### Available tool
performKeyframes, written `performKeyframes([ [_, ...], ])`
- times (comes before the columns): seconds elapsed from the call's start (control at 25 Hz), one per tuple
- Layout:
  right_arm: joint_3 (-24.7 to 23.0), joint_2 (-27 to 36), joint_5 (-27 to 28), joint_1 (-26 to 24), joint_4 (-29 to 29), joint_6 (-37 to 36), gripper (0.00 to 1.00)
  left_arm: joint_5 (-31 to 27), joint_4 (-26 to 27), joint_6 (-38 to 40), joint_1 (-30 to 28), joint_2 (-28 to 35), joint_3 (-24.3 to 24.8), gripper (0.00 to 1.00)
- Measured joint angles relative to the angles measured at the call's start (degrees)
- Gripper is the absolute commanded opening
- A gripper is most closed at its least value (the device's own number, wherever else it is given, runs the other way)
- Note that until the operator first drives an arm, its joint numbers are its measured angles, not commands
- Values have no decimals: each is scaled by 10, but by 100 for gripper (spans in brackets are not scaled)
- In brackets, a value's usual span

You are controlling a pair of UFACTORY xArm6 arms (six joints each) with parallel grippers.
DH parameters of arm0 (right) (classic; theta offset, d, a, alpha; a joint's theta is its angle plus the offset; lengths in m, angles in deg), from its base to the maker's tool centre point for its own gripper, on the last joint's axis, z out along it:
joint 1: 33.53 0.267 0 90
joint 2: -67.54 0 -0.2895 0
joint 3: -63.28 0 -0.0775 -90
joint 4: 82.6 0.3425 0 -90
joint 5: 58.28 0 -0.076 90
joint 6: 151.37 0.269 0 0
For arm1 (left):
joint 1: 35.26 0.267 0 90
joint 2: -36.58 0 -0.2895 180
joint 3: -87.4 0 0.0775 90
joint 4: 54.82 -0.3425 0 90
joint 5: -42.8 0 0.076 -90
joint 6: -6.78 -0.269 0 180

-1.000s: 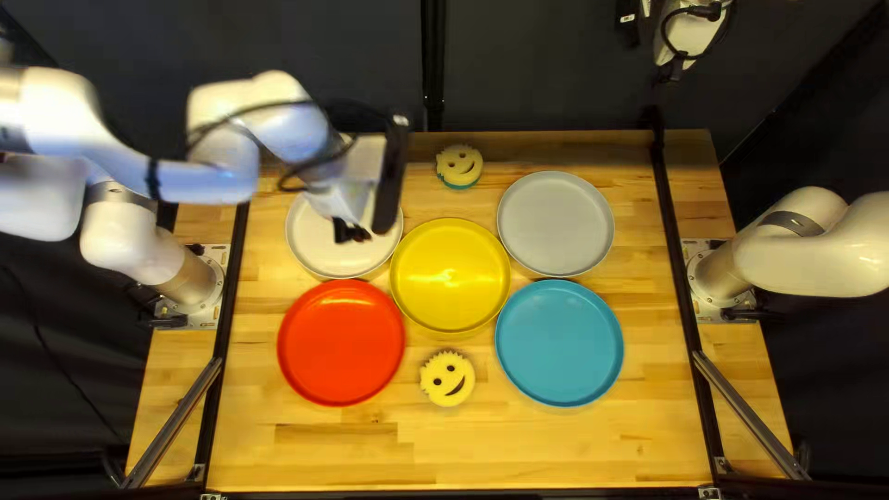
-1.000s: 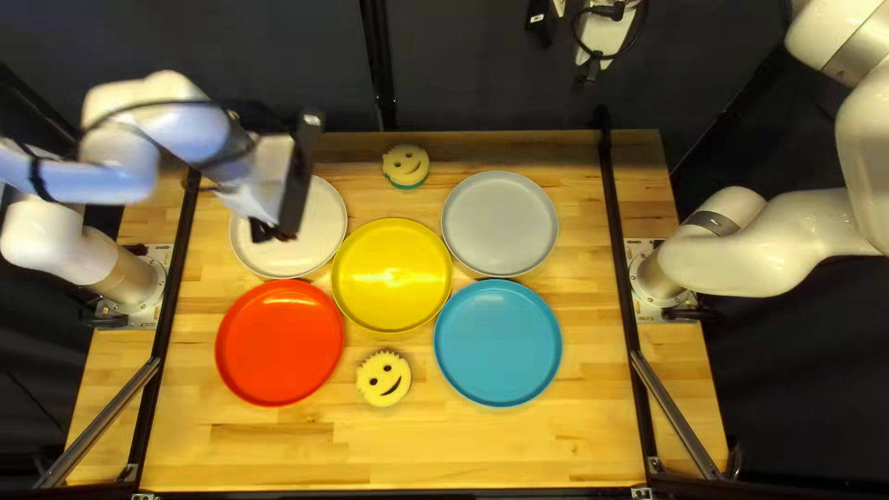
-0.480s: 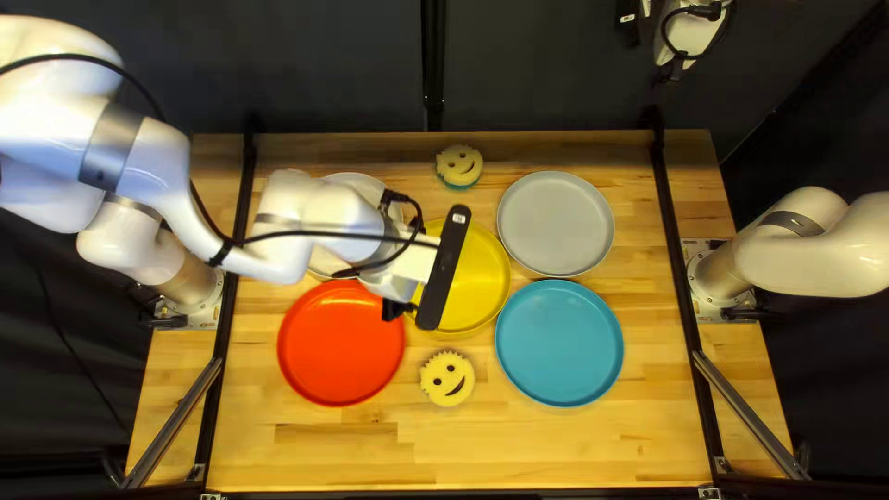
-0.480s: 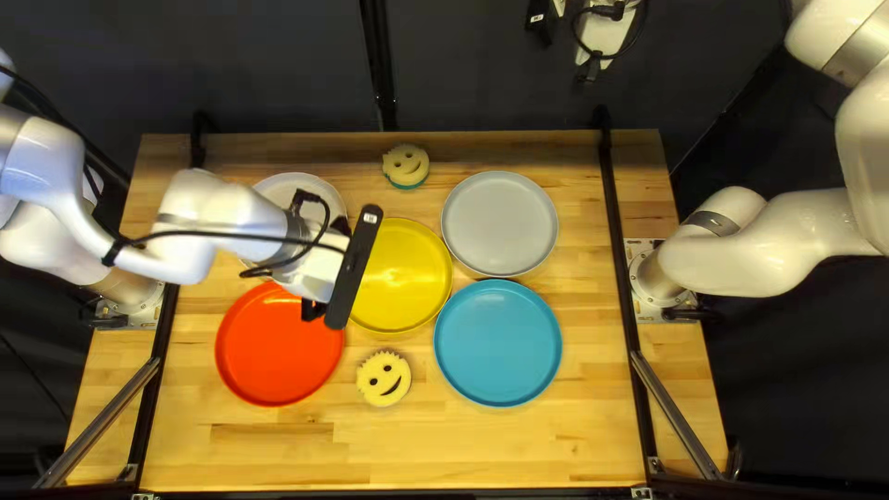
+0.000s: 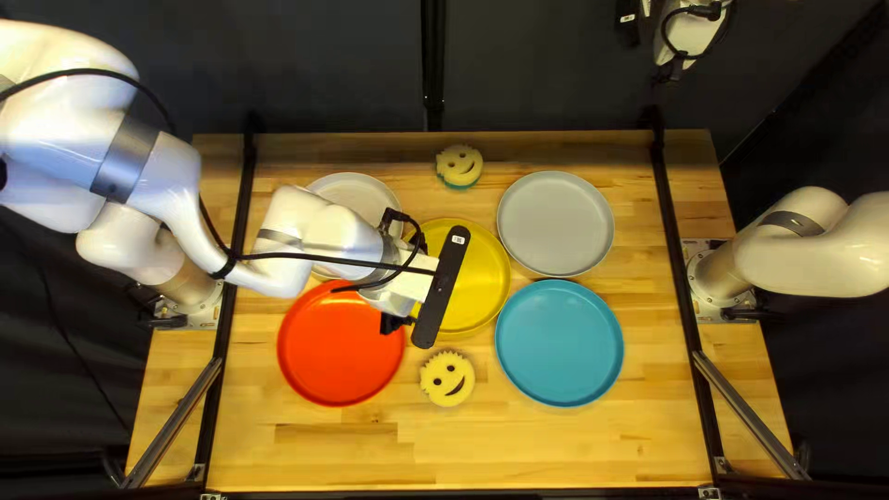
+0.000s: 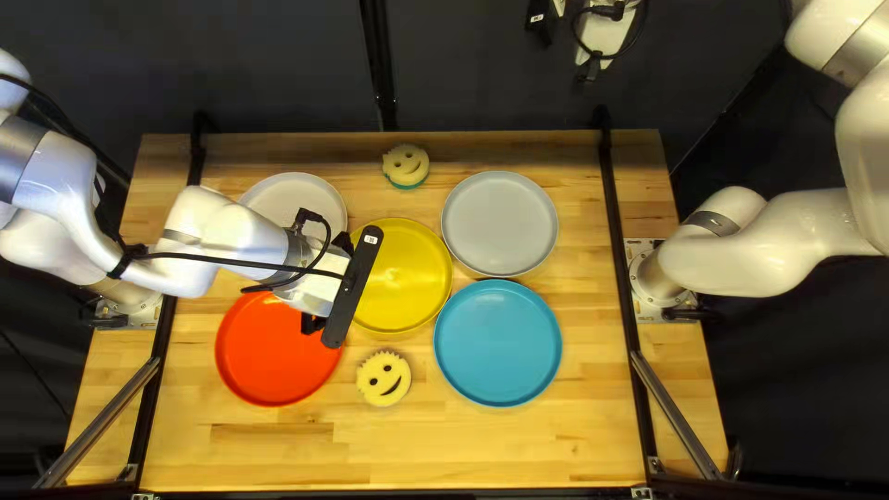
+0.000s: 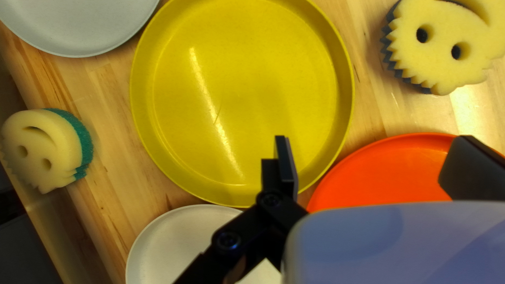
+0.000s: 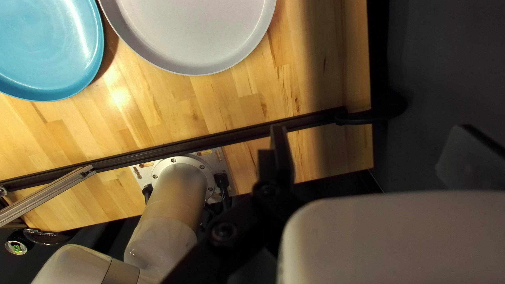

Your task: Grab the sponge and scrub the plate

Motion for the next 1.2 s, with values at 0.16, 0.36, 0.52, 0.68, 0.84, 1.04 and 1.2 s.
performKeyframes([
  [0.16,0,0,0,0,0,0,100,-13,-16,15,-38,-47,-50,100],
  [0.36,0,0,0,0,0,0,100,-22,-29,42,-71,-71,-66,100],
  [0.52,0,0,0,0,0,0,100,-26,-30,74,-97,-115,-94,100],
  [0.68,0,0,0,0,0,0,100,-35,-20,89,-114,-159,-134,100],
  [0.84,0,0,0,0,0,0,100,-30,-26,116,-126,-179,-139,100],
  [1.04,0,0,0,0,0,0,100,-15,-83,185,-141,-194,-123,100],
  [1.2,0,0,0,0,0,0,100,1,-131,234,-145,-206,-110,100],
])
